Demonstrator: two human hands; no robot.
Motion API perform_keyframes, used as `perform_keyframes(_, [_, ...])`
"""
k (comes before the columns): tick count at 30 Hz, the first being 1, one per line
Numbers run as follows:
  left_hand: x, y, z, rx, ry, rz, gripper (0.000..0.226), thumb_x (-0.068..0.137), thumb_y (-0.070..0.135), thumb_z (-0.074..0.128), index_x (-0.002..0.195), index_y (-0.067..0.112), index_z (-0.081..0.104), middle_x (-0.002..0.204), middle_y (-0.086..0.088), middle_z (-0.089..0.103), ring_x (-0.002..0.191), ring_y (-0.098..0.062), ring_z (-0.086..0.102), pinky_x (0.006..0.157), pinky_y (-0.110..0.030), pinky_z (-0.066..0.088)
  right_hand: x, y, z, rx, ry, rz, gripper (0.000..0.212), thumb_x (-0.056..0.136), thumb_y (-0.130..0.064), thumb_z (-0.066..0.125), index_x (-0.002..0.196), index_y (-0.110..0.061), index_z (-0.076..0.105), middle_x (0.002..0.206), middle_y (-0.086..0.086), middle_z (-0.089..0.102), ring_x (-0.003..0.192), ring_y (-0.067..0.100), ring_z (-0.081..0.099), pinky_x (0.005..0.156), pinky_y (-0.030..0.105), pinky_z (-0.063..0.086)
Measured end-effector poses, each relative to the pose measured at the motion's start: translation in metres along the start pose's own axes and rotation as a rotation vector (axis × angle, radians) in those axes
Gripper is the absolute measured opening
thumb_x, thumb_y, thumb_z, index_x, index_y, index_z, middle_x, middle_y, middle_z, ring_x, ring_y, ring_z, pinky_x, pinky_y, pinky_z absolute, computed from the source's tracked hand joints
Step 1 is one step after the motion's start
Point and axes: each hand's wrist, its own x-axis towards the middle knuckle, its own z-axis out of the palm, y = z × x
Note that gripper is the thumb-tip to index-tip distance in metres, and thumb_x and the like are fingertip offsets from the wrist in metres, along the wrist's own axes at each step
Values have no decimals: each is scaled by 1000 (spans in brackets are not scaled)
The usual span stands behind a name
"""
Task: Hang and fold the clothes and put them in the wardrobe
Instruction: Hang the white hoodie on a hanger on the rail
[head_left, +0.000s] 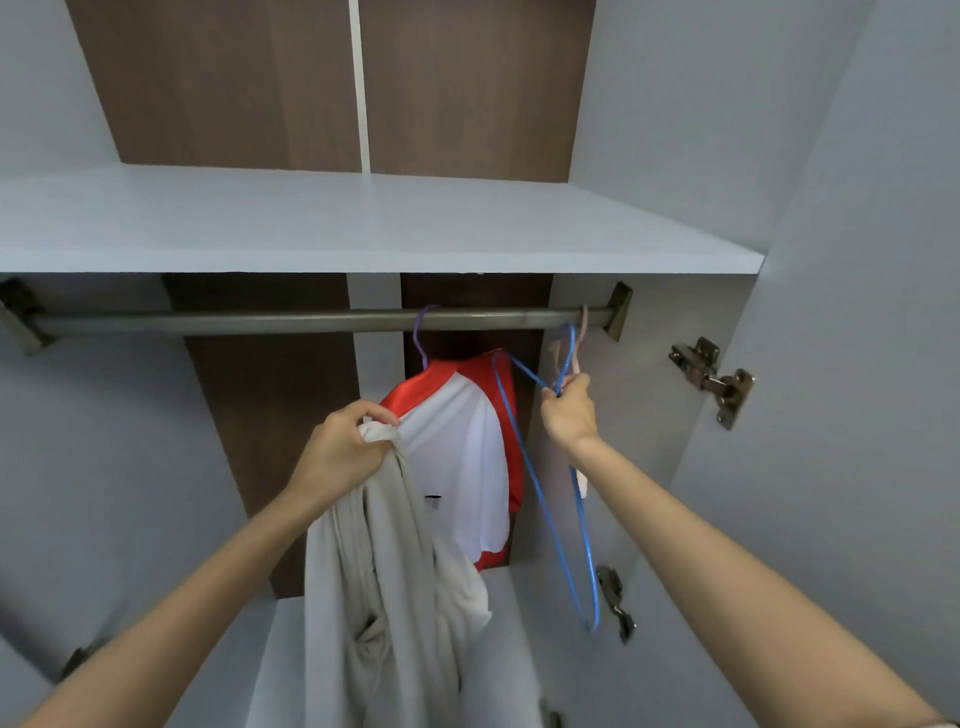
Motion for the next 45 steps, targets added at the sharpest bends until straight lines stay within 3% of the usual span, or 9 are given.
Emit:
perform_keyframes(5, [-31, -2, -5, -34, -95, -60, 21, 85, 2, 58, 98, 17, 65, 105, -4, 61, 97, -21, 58, 70, -27, 44, -86, -6, -38, -56, -40, -33, 11, 98, -13, 43, 95, -8, 35, 83, 9, 58, 77, 25, 53, 62, 28, 39])
perform_keyframes(9, [-62, 0, -10, -26, -161, -64, 20, 87, 6, 57, 103, 16, 62, 109, -3, 56, 104, -22, 53, 84, -32, 45, -165, -9, -69, -178, -69, -66, 18, 100, -17, 41, 95, -2, 50, 70, -5, 62, 64, 2, 49, 54, 15, 36])
perform_keyframes(11, [-78, -1, -11, -36, -155, -60, 20, 88, 5, 57, 106, 12, 59, 105, -2, 55, 100, -20, 51, 79, -27, 38, -203, -11, -84, -222, -78, -64, 24, 100, -18, 41, 93, -1, 56, 72, -5, 65, 65, 1, 49, 57, 6, 36])
perform_keyframes(19, [-138, -12, -8, 141, -215, -64, 17, 92, 18, 56, 102, 11, 44, 99, -7, 55, 91, -26, 52, 73, -31, 35, -334, -13, -123, -224, -158, 14, 17, 92, -15, 49, 81, -6, 57, 61, 3, 58, 71, 27, 58, 74, 36, 48])
perform_keyframes(25, [-199, -6, -12, 331, -220, 81, 10, 92, 21, 55, 97, 17, 48, 93, -6, 63, 79, -23, 53, 68, -34, 41, -413, -1, -157, -202, -290, 15, 16, 94, -20, 50, 79, -16, 51, 52, -8, 54, 47, 0, 47, 55, 14, 38])
perform_keyframes(29, [-252, 17, -10, 305, -189, 173, 7, 94, 23, 54, 99, 18, 52, 96, -5, 64, 84, -25, 57, 71, -35, 44, -469, 11, -186, -136, -324, 19, 17, 95, -19, 49, 78, -19, 49, 52, -8, 53, 39, -2, 43, 45, 7, 32])
perform_keyframes(38, [-398, 82, -20, 201, -314, 312, 10, 92, 16, 55, 101, 19, 59, 97, 2, 65, 92, -23, 60, 82, -38, 47, -577, 52, -205, -178, -183, -56, 20, 98, -17, 45, 79, -21, 45, 66, -1, 51, 59, 13, 45, 57, 20, 39])
perform_keyframes(41, [-437, 105, -33, 87, -335, 337, 14, 92, 15, 54, 100, 25, 60, 96, 11, 64, 91, -12, 60, 80, -28, 45, -598, 55, -188, -190, -128, -109, 14, 99, -14, 44, 86, -14, 50, 62, -9, 46, 53, 7, 40, 49, 14, 32])
perform_keyframes(45, [-480, 135, -56, -70, -303, 380, 17, 90, 15, 59, 99, 28, 62, 97, 20, 64, 92, 2, 59, 77, -11, 41, -612, 46, -172, -24, -49, -103, 13, 98, -13, 43, 89, -13, 52, 65, -6, 51, 56, 8, 45, 57, 22, 39])
